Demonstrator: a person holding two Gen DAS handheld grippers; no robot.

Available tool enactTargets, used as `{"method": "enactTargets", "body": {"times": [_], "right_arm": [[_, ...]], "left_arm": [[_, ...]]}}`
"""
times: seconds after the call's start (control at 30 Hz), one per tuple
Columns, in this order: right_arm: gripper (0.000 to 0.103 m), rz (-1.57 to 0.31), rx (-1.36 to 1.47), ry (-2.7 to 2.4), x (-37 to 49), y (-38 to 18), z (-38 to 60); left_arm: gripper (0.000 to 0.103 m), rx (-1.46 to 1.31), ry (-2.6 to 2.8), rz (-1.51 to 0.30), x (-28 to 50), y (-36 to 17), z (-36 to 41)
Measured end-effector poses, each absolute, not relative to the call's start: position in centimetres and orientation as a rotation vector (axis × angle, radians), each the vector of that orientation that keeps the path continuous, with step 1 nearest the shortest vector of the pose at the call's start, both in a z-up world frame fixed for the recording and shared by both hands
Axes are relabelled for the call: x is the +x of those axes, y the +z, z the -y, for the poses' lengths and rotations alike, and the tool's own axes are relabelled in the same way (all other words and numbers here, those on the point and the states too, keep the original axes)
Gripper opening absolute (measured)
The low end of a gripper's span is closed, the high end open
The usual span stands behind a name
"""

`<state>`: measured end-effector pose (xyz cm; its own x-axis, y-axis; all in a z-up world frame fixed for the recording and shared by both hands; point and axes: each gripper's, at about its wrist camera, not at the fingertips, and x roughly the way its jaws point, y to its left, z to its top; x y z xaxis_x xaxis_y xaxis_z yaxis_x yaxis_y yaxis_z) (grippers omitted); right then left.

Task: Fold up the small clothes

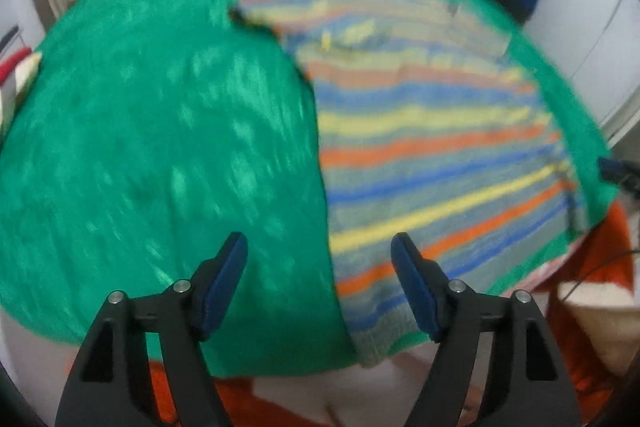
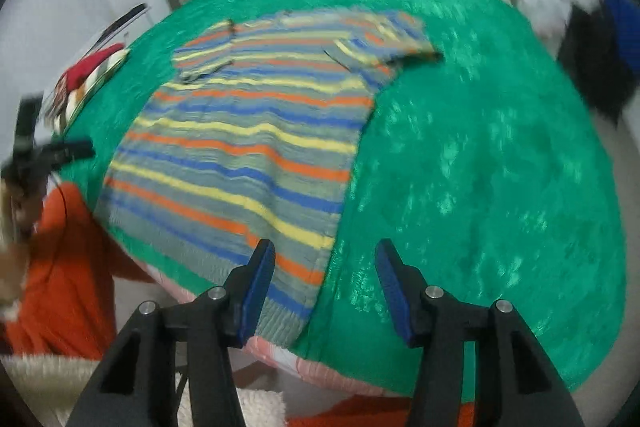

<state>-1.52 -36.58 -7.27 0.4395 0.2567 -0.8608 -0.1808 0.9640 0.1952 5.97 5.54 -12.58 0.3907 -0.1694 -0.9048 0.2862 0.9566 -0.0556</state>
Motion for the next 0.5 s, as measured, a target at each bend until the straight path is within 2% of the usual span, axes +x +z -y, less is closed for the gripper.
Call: {"method": "enactTargets", "body": {"times": [0.1,0.13,0.17,0.2,0.23,0.27,0.33,0.5], "right_arm": [[0.052,-1.173,0.263,0.277,-0.8,-10.3,38.1],[0.052,-1.201,0.314,0.283,-0.6,-11.3,38.4],[0.05,-1.226,0.368,0.291,-0.5,-12.4,38.6],[0.042,-1.269,0.44,0.316,-0.3,-14.2,38.5],[0.033,-1.285,0.463,0.336,-0.4,-14.8,38.2],[0.008,-1.305,0.486,0.37,-0.4,-15.7,37.6],[0.005,-1.306,0.474,0.39,-0.5,-15.7,37.0],[0.005,-1.241,0.329,0.315,-2.8,-10.3,38.5]], "left_arm": [[0.071,0.216,-0.276,-1.189,4.9,-15.2,-3.9],[0.063,0.226,-0.288,-1.202,4.6,-15.7,-3.4],[0.05,0.231,-0.295,-1.206,4.5,-15.9,-3.0],[0.039,0.239,-0.309,-1.205,4.5,-16.0,-2.4],[0.003,0.239,-0.328,-1.209,4.4,-16.0,-2.0],[0.004,0.238,-0.344,-1.216,4.5,-15.9,-1.8],[0.003,0.234,-0.354,-1.215,4.4,-14.9,-2.3],[0.002,0.241,-0.361,-1.184,4.0,-12.9,-4.9]]}}
